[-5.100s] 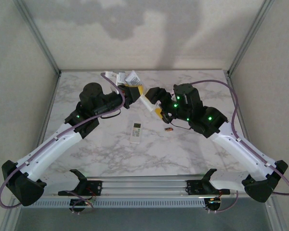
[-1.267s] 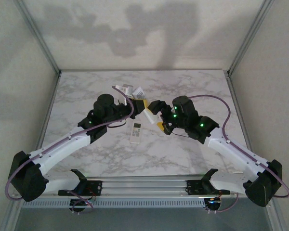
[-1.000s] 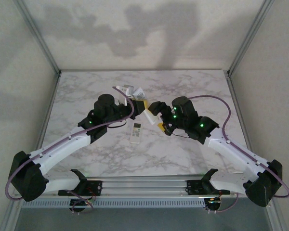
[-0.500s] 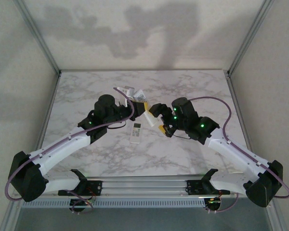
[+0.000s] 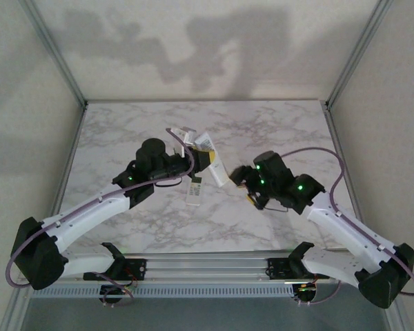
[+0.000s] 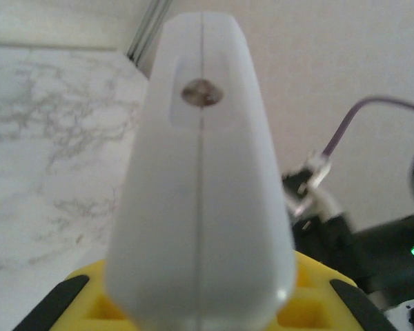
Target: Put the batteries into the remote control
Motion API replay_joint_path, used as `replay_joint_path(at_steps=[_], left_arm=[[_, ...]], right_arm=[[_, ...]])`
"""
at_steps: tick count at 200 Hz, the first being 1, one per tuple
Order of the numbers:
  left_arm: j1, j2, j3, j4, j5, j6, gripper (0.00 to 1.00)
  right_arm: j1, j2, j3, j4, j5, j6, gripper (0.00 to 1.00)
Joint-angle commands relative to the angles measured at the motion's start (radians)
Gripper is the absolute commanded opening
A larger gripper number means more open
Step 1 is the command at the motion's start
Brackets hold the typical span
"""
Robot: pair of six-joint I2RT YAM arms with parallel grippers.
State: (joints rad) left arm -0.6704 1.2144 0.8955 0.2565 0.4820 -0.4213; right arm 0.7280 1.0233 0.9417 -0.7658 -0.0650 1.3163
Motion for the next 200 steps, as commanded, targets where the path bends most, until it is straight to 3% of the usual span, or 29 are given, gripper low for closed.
replay_joint_path(at_steps=[1, 28, 54, 118, 155, 200], left_arm=[[0.007, -0.005, 0.023, 0.093, 0.001, 0.012, 0.0], [0.006, 0.05, 0.024, 0.098, 0.015, -0.014, 0.0], [0.005, 0.077, 0.019, 0.111, 0.026, -0.037, 0.0], [0.005, 0.065, 0.031, 0.102, 0.031, -0.029, 0.0], [0.005, 0.046, 0.038, 0.102, 0.029, -0.029, 0.0], [0.005, 0.033, 0.042, 0.105, 0.042, -0.034, 0.0]], right_arm=[[-0.003, -0.047, -0.025, -0.193, 0.087, -0.04, 0.85], [-0.002, -0.079, 0.002, -0.188, 0.119, -0.086, 0.85], [-0.002, -0.081, 0.045, 0.016, -0.001, -0.202, 0.95], [-0.003, 0.088, 0.149, 0.259, -0.144, -0.071, 0.99], [-0.004, 0.139, 0.137, 0.274, -0.125, -0.054, 0.96], [-0.009, 0.09, 0.056, 0.261, -0.029, 0.013, 0.88]])
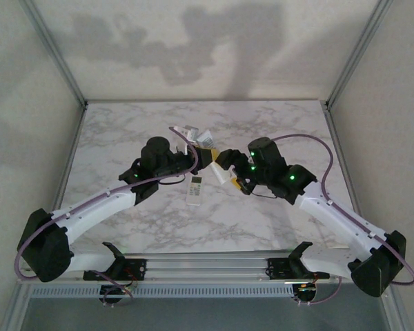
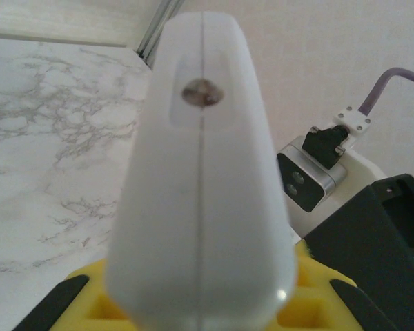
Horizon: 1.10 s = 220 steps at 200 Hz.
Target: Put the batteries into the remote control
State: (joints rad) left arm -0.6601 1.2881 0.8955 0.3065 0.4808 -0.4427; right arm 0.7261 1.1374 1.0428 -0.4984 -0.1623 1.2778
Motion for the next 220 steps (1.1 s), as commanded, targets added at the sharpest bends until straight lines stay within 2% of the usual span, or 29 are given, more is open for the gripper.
replay_joint_path(at_steps=[1, 55, 94, 138, 220], left_arm=[[-0.006, -0.041, 0.041, 0.056, 0.044, -0.013, 0.0], [-0.006, -0.059, 0.041, 0.071, 0.06, -0.012, 0.0], [-0.006, -0.087, 0.021, 0.1, 0.024, 0.007, 0.0], [-0.006, -0.089, -0.012, 0.125, 0.004, 0.001, 0.0], [-0.006, -0.041, -0.059, 0.131, -0.016, 0.01, 0.0]], right_arm=[[-0.008, -0.024, -0.046, -0.008, 0.069, 0.052, 0.88], [-0.008, 0.026, -0.036, -0.038, 0.053, 0.055, 0.88], [-0.008, 0.105, -0.005, -0.299, 0.093, 0.097, 0.8], [0.006, 0.119, -0.092, -0.349, 0.104, 0.069, 0.79], [0.011, -0.076, -0.183, -0.499, 0.149, 0.029, 0.78]])
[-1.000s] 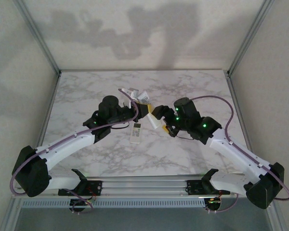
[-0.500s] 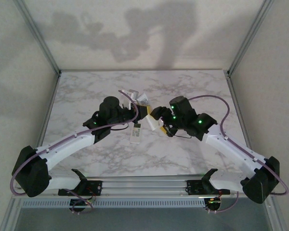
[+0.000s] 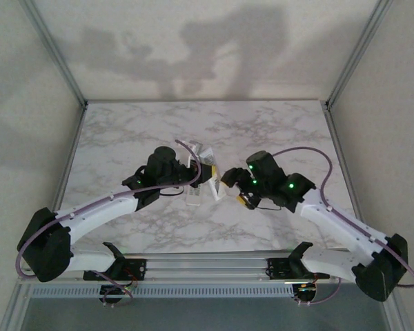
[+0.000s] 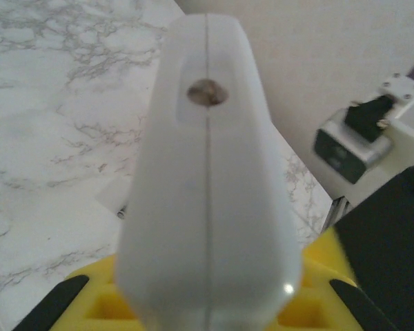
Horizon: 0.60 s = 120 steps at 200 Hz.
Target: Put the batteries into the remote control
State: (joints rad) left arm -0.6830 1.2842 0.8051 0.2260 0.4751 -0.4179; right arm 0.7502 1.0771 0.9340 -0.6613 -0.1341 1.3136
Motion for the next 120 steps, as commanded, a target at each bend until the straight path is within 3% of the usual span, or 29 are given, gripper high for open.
replay_joint_path(at_steps=[1, 28, 66, 93, 120], left_arm=[[0.017, -0.036, 0.031, 0.211, -0.01, -0.015, 0.0], [0.017, -0.009, 0.026, 0.222, -0.001, -0.028, 0.0], [0.01, 0.128, 0.064, 0.134, 0.005, -0.04, 0.0], [-0.008, 0.205, 0.062, 0.159, 0.081, -0.051, 0.0], [-0.032, 0.302, 0.107, 0.111, 0.135, -0.015, 0.0]], right_arm=[[-0.013, -0.019, -0.074, -0.336, 0.12, -0.007, 0.79], [-0.012, -0.064, -0.038, -0.344, 0.133, -0.046, 0.8], [-0.012, -0.122, 0.036, -0.43, 0.309, -0.103, 0.84], [-0.012, -0.211, -0.004, -0.195, 0.283, -0.447, 0.92], [-0.012, -0.274, -0.004, -0.157, 0.393, -0.768, 0.96]])
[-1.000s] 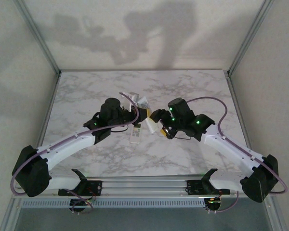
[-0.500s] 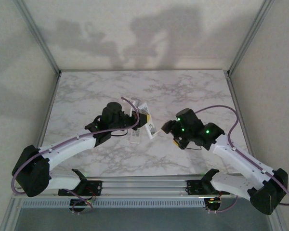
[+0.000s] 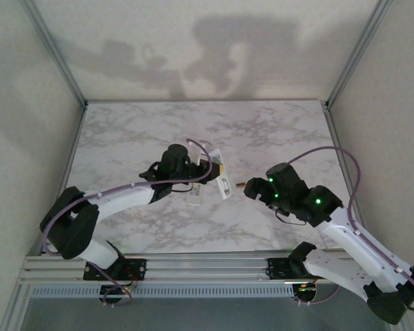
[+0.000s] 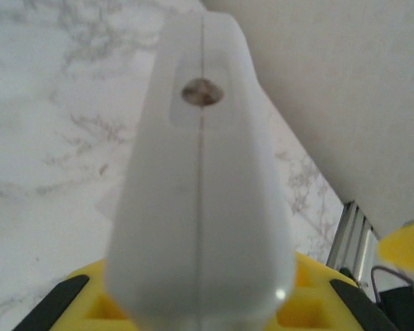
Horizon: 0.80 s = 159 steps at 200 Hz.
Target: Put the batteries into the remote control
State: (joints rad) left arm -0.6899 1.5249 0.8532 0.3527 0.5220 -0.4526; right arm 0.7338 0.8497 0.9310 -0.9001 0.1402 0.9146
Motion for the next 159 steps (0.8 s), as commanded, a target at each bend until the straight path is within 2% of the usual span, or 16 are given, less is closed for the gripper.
replay_joint_path(at_steps=[1, 28, 72, 91, 108, 133, 145, 159], left_arm=[[-0.025, 0.066, 0.061, -0.024, 0.091, 0.022, 0.0], [-0.026, 0.184, 0.101, -0.124, 0.165, 0.094, 0.0], [-0.008, 0.343, 0.19, -0.208, 0.212, 0.179, 0.0], [0.011, 0.378, 0.216, -0.262, 0.166, 0.218, 0.19], [0.012, 0.405, 0.269, -0.373, 0.067, 0.29, 0.37], [0.022, 0.406, 0.3, -0.436, -0.075, 0.332, 0.45], [0.033, 0.406, 0.303, -0.424, -0.082, 0.328, 0.55], [0.041, 0.4, 0.299, -0.397, -0.084, 0.318, 0.56]], right_arm=[[0.004, -0.048, 0.0, 0.081, 0.123, -0.376, 0.96], [0.004, -0.085, 0.02, 0.076, 0.101, -0.495, 0.97], [0.004, -0.062, 0.009, 0.046, 0.066, -0.397, 0.99], [0.003, -0.035, 0.008, 0.02, 0.072, -0.345, 0.99], [-0.008, 0.003, 0.026, -0.019, 0.103, -0.271, 0.99], [-0.028, 0.093, 0.086, -0.076, 0.102, -0.164, 0.99], [-0.03, 0.131, 0.107, -0.077, 0.088, -0.137, 0.99], [-0.031, 0.167, 0.116, -0.062, 0.078, -0.121, 0.99]])
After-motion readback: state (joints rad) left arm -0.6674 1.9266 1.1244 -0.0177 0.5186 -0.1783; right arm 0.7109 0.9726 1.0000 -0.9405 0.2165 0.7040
